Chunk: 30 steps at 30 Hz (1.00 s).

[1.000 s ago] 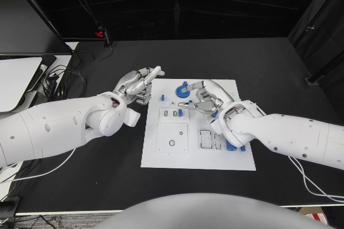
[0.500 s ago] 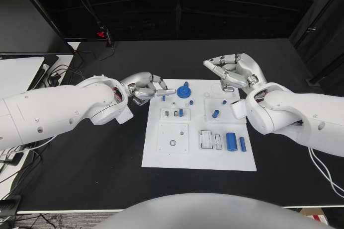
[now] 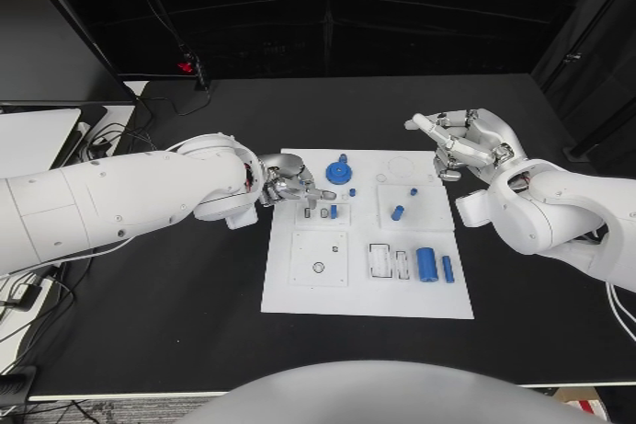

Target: Assemble the parts on the task board

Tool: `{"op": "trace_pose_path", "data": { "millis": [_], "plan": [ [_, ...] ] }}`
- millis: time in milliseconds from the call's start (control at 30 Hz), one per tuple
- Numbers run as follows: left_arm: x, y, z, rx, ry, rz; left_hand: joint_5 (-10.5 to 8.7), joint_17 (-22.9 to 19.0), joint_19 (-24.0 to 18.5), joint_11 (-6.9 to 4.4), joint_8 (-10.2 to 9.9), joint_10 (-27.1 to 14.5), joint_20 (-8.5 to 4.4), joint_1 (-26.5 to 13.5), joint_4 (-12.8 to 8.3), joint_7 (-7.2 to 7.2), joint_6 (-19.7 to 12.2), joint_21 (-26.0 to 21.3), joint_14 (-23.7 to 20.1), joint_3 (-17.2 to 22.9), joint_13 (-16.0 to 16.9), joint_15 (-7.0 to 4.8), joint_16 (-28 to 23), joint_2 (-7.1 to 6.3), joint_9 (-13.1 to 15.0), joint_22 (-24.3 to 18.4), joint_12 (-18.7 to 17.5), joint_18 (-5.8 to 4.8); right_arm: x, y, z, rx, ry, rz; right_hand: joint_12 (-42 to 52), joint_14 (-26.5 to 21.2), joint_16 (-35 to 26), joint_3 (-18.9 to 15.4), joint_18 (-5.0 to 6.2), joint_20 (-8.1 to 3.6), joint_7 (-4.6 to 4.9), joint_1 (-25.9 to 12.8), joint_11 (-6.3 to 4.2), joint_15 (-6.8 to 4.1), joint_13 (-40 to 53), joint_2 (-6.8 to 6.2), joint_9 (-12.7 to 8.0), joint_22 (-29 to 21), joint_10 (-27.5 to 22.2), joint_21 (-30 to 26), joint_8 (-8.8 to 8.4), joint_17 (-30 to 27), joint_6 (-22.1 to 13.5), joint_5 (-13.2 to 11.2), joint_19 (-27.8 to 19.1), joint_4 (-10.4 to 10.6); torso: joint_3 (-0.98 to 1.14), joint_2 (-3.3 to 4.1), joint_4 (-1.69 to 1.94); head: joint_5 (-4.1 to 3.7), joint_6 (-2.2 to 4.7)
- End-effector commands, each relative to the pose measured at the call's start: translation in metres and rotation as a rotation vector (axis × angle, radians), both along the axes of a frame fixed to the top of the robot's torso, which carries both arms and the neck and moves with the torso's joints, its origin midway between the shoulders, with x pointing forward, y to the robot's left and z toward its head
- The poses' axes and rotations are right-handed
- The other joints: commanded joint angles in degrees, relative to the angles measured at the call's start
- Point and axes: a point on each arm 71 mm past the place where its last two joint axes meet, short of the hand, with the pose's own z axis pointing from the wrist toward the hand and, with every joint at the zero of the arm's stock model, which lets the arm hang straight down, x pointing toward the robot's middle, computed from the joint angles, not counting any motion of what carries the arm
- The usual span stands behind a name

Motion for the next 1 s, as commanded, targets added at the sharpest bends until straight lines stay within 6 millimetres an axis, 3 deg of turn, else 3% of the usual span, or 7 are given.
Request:
{"op": "trace_pose_path", "data": {
  "millis": [33,200,367,533,1000],
  "plan": [
    [0.003,-0.003,-0.004,0.101,0.028,0.002,0.38,15.09,5.97,-0.34,-0.75,5.99,-0.55,-0.06,-0.02,-0.07,0.73,0.18,6.02,-0.47,15.10,-0.43,0.05,0.70,-0.04,15.09,0.20,-0.38,0.001,-0.001,-0.002,0.019,0.041,0.015,0.15,5.95,0.14,-0.41,1.14,0.06,-0.13,-0.13,0.43,0.35,15.08,0.57,0.05,10.62,6.17,-0.11,0.30,15.07,-0.54,0.40,-0.34,0.05,-0.02,0.09,-0.01,-0.22,0.04],
    [0.006,-0.015,-0.006,0.120,0.033,-0.004,0.36,15.09,5.97,-0.50,-1.89,5.99,-0.77,-0.80,-0.02,-0.23,1.87,0.18,6.02,-1.20,15.10,-0.62,0.05,0.88,0.13,15.09,0.20,-0.38,0.002,-0.003,-0.004,0.013,0.057,0.008,0.15,5.95,0.14,-0.54,1.16,0.08,-0.09,-0.11,0.46,0.37,15.08,0.60,0.04,10.60,6.17,-0.16,0.42,15.07,-0.77,0.56,-0.40,0.01,0.06,0.15,0.15,-0.48,0.05],
    [0.008,-0.022,-0.006,0.124,0.025,0.004,0.54,15.09,5.97,-0.70,-2.63,5.99,-0.95,-0.89,-0.09,-0.46,2.97,0.18,6.02,-1.57,15.10,-0.81,0.05,1.02,0.36,15.09,0.20,-0.38,0.003,-0.004,-0.006,0.009,0.066,0.004,0.15,5.95,0.14,-0.63,1.23,0.09,-0.07,-0.03,0.48,0.39,15.08,0.60,0.04,10.50,6.17,-0.41,0.53,15.07,-0.92,0.69,-0.63,-0.04,-0.02,0.14,0.10,-0.66,-0.05],
    [0.010,-0.028,-0.008,0.155,0.032,0.021,1.79,15.09,5.97,-1.16,-4.09,5.99,-1.28,0.50,-0.18,-0.87,4.35,0.18,6.02,-1.72,15.10,-1.17,0.05,0.91,0.74,15.09,0.20,-0.38,0.002,-0.004,-0.007,0.007,0.074,0.002,0.15,5.95,0.14,-0.71,1.26,0.11,-0.06,0.09,0.50,0.41,15.08,0.62,0.05,10.46,6.17,-0.50,0.69,15.07,-1.03,0.87,-0.71,-0.09,0.04,0.09,0.09,-0.71,-0.30],
    [0.010,-0.043,-0.013,0.214,0.061,0.020,2.38,15.09,5.97,-1.20,-5.05,5.99,-1.42,0.57,-0.12,-0.92,4.56,0.18,6.02,-2.07,15.10,-1.27,0.05,0.86,0.92,15.09,0.20,-0.38,0.003,-0.005,-0.008,0.003,0.084,-0.003,0.15,5.95,0.14,-0.84,1.28,0.13,-0.05,0.28,0.51,0.42,15.08,0.68,0.08,10.44,6.17,-0.53,0.97,15.07,-1.20,1.18,-0.74,-0.12,0.06,0.09,0.13,-0.95,-0.47]
  ]
}}
